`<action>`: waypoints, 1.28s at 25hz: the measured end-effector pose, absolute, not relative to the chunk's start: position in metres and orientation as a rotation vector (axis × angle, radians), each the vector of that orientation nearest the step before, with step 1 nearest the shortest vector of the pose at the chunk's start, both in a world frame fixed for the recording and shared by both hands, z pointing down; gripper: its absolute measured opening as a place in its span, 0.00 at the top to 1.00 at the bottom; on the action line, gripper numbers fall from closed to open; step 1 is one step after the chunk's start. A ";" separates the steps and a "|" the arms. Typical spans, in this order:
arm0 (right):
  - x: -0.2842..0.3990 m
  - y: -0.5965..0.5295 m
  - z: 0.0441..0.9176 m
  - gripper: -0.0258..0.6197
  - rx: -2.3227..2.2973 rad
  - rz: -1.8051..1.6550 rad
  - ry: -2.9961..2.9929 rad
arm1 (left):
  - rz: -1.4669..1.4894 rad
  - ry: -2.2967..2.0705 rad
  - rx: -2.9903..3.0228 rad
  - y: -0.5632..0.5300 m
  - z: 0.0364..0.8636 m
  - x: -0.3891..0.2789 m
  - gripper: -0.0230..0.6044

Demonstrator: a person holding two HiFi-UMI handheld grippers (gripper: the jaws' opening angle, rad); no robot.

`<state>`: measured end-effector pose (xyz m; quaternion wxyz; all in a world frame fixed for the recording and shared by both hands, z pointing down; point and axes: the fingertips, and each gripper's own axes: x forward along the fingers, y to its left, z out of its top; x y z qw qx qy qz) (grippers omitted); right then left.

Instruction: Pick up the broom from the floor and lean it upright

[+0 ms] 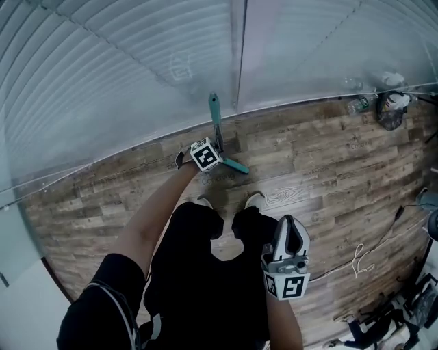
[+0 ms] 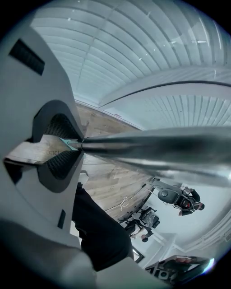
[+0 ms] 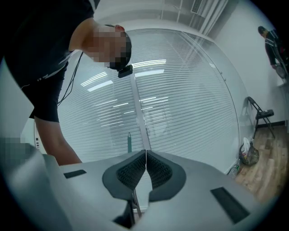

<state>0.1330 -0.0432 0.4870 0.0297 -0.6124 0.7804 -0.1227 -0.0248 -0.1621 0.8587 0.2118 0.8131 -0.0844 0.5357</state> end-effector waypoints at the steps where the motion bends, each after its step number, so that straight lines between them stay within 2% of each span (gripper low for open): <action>1: 0.136 -0.041 0.492 0.93 -1.901 -0.397 2.392 | 1.487 -0.239 2.262 -0.166 0.859 -0.022 0.82; 11: 0.124 -0.039 0.522 0.93 -1.883 -0.441 2.414 | 1.475 -0.210 2.247 -0.192 0.880 0.005 0.82; 25: 0.158 -0.014 0.527 0.93 -2.000 -0.456 2.364 | 1.489 -0.238 2.290 -0.205 0.882 0.024 0.82; 32: 0.167 -0.013 0.527 0.93 -2.010 -0.471 2.343 | 1.499 -0.245 2.295 -0.197 0.880 0.028 0.72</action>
